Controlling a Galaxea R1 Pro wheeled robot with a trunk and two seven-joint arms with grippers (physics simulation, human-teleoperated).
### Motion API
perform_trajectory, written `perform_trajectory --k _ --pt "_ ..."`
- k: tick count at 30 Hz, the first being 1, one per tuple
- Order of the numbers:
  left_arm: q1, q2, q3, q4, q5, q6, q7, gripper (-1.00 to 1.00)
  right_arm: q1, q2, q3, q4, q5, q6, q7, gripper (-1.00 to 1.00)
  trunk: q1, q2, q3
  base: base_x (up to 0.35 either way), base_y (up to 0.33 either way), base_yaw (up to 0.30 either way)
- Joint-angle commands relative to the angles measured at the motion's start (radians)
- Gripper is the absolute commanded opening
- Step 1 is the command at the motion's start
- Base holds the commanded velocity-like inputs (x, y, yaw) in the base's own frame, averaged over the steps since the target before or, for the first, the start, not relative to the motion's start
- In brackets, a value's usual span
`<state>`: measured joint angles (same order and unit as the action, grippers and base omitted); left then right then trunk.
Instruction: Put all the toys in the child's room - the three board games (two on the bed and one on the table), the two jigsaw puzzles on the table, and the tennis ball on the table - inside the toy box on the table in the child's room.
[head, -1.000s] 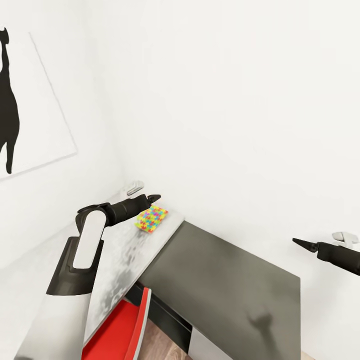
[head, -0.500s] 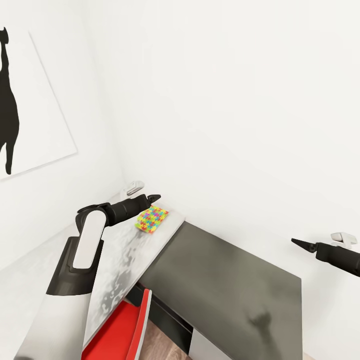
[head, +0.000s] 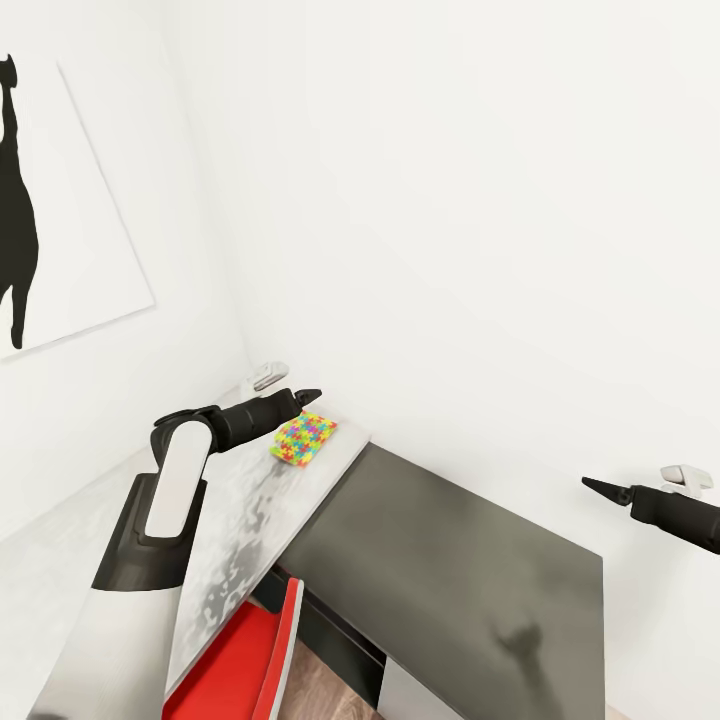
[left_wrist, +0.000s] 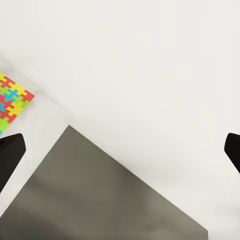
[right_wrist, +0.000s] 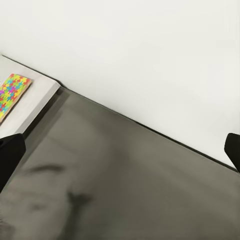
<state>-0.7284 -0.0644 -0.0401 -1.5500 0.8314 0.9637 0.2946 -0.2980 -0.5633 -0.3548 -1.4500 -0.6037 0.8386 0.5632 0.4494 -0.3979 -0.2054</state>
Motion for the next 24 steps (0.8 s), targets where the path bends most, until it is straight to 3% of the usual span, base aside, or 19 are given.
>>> perform_trajectory --k 1,15,20,24 --pt "-0.001 0.000 0.000 -0.001 0.011 0.003 0.010 1.00 -0.001 0.000 -0.001 0.000 -0.001 0.006 0.003 1.00 0.001 -0.002 -0.002 0.000 0.000 0.000" --pt "-0.002 0.007 0.003 0.001 0.015 0.003 0.009 1.00 -0.001 0.000 -0.001 0.000 0.000 0.007 0.003 1.00 0.001 -0.002 -0.002 0.000 0.000 0.000" --pt "-0.025 0.034 0.007 0.041 0.016 0.003 0.009 1.00 -0.001 0.000 -0.001 0.000 0.000 0.007 0.003 1.00 0.001 -0.002 -0.002 0.000 0.000 0.000" --pt "-0.081 0.058 0.011 0.129 0.015 0.002 0.008 1.00 -0.001 0.000 -0.001 -0.001 -0.001 0.009 0.003 1.00 0.001 -0.002 -0.002 0.000 0.000 0.000"
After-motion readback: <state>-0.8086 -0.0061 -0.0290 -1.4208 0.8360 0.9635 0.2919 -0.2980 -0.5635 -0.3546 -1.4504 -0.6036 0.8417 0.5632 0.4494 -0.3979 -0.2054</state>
